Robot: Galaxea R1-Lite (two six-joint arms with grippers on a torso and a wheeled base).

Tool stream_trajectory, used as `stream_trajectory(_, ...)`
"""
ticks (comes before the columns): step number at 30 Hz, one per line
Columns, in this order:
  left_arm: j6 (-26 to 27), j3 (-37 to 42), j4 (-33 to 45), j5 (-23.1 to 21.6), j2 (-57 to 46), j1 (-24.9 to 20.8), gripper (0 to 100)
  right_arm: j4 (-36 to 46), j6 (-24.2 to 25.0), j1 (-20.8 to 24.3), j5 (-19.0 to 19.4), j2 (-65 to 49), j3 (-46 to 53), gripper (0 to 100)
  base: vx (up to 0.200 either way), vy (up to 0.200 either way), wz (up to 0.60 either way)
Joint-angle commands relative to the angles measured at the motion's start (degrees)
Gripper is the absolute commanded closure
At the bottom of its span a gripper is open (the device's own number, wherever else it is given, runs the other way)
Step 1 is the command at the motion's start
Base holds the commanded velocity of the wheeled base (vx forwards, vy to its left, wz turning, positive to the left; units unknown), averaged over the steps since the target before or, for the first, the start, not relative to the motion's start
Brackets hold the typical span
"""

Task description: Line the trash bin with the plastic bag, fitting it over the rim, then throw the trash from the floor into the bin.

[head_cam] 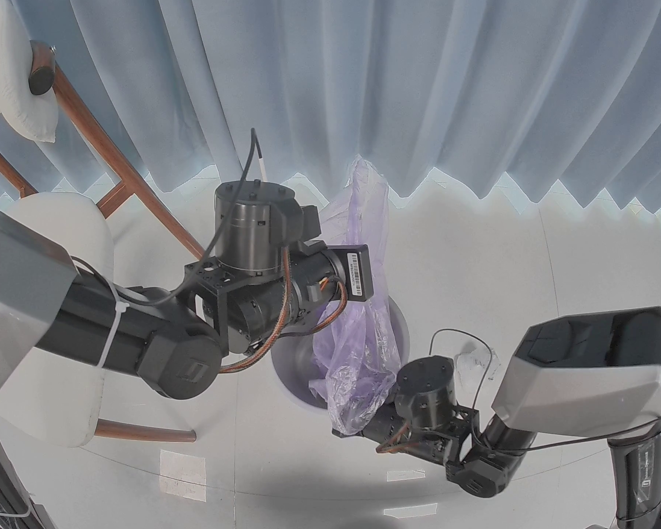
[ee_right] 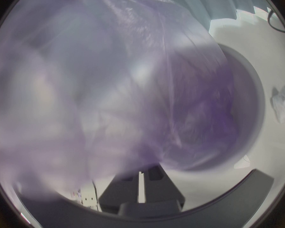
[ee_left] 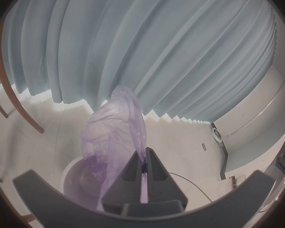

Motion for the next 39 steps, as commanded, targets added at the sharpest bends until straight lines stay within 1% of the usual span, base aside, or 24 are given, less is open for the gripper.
stream_trajectory(1,0.2,1.1,0.0,0.1,0.2,0.5,100,0.0,-1.0,3.2,2.5,-13.6,15.6,100,0.000,0.000,0.00)
stream_trajectory(4,0.3,1.2,0.0,0.1,0.2,0.5,100,-0.3,-1.0,1.1,3.6,-18.9,24.4,100,0.000,0.000,0.00)
stream_trajectory(5,0.4,1.6,0.0,0.1,0.2,0.5,100,-0.6,-1.4,-0.7,4.4,-21.1,27.6,100,0.000,0.000,0.00)
stream_trajectory(7,0.7,3.2,0.0,0.1,0.0,0.4,100,-0.9,-2.1,-4.4,6.4,-24.5,30.4,100,0.000,0.000,0.00)
stream_trajectory(8,0.7,3.3,0.0,0.1,-0.1,0.4,100,-0.9,-2.1,-4.7,6.5,-24.7,30.5,100,0.000,0.000,0.00)
stream_trajectory(9,1.7,5.5,-0.1,0.0,-0.5,-0.1,100,-0.6,-2.9,-9.8,9.0,-27.1,31.8,100,0.000,0.000,0.00)
stream_trajectory(10,2.1,6.4,-0.1,0.0,-0.6,-0.2,100,-0.5,-3.6,-12.4,9.6,-27.5,31.8,100,0.000,0.000,0.00)
stream_trajectory(11,3.1,7.6,-0.2,-0.1,-0.8,-0.4,100,-0.5,-5.6,-16.4,10.1,-27.2,31.5,100,0.000,0.000,0.00)
stream_trajectory(13,5.0,8.7,-0.2,-0.4,-1.7,-0.8,100,-0.8,-9.7,-22.1,11.3,-25.5,30.1,100,0.000,0.000,0.00)
stream_trajectory(14,5.9,9.4,-0.2,-0.5,-2.4,-1.1,100,-1.1,-12.7,-25.3,12.8,-23.8,28.3,100,0.000,0.000,0.00)
stream_trajectory(16,6.7,11.3,-0.6,-0.8,-3.3,-2.3,100,-2.2,-18.5,-30.3,15.5,-20.3,24.1,100,0.000,0.000,0.00)
stream_trajectory(18,7.0,13.4,-0.9,-1.4,-4.1,-4.1,100,-3.9,-22.9,-33.2,17.0,-16.8,19.5,100,0.000,0.000,0.00)
stream_trajectory(19,7.0,13.5,-0.9,-1.5,-4.2,-4.3,100,-4.1,-23.1,-33.4,17.1,-16.6,19.1,100,0.000,0.000,0.00)
stream_trajectory(20,7.0,15.7,-1.7,-1.9,-5.0,-6.2,100,-5.8,-25.4,-34.1,18.1,-13.0,14.0,100,0.000,0.000,0.00)
stream_trajectory(23,6.9,17.7,-3.2,-2.0,-6.1,-8.2,100,-7.3,-26.7,-34.1,18.7,-10.3,8.1,100,0.000,0.000,0.00)
stream_trajectory(24,6.8,18.7,-3.8,-2.0,-7.1,-9.2,100,-7.2,-27.5,-33.7,18.7,-9.3,3.5,100,0.000,0.000,0.00)
stream_trajectory(26,6.8,19.5,-3.8,-2.0,-7.7,-9.5,100,-6.8,-28.3,-33.5,18.8,-8.6,1.0,100,0.000,0.000,0.00)
stream_trajectory(27,6.9,20.7,-4.0,-2.1,-7.8,-9.5,100,-6.2,-30.0,-32.3,18.8,-7.2,-2.4,100,0.000,0.000,0.00)
stream_trajectory(30,7.0,22.1,-4.1,-3.4,-8.5,-9.6,100,-6.3,-34.2,-31.4,19.5,-4.0,-6.5,100,0.000,0.000,0.00)
stream_trajectory(31,7.1,22.6,-4.1,-4.4,-9.0,-9.6,100,-6.5,-37.7,-31.1,21.4,-2.1,-8.6,100,0.000,0.000,0.00)
stream_trajectory(34,7.1,24.4,-5.0,-5.3,-9.7,-9.6,100,-6.2,-44.7,-30.3,25.7,0.8,-13.0,100,0.000,0.000,0.00)
stream_trajectory(37,7.0,25.9,-6.3,-5.4,-9.8,-9.4,100,-6.6,-48.2,-29.0,28.8,3.6,-17.5,100,0.000,0.000,0.00)
stream_trajectory(38,7.0,26.5,-6.8,-5.5,-9.8,-9.1,100,-6.9,-49.9,-28.2,30.5,5.2,-20.7,100,0.000,0.000,0.00)
stream_trajectory(39,6.9,26.5,-6.9,-5.5,-9.8,-9.0,100,-7.0,-50.7,-27.8,31.2,6.0,-22.6,100,0.000,0.000,0.00)
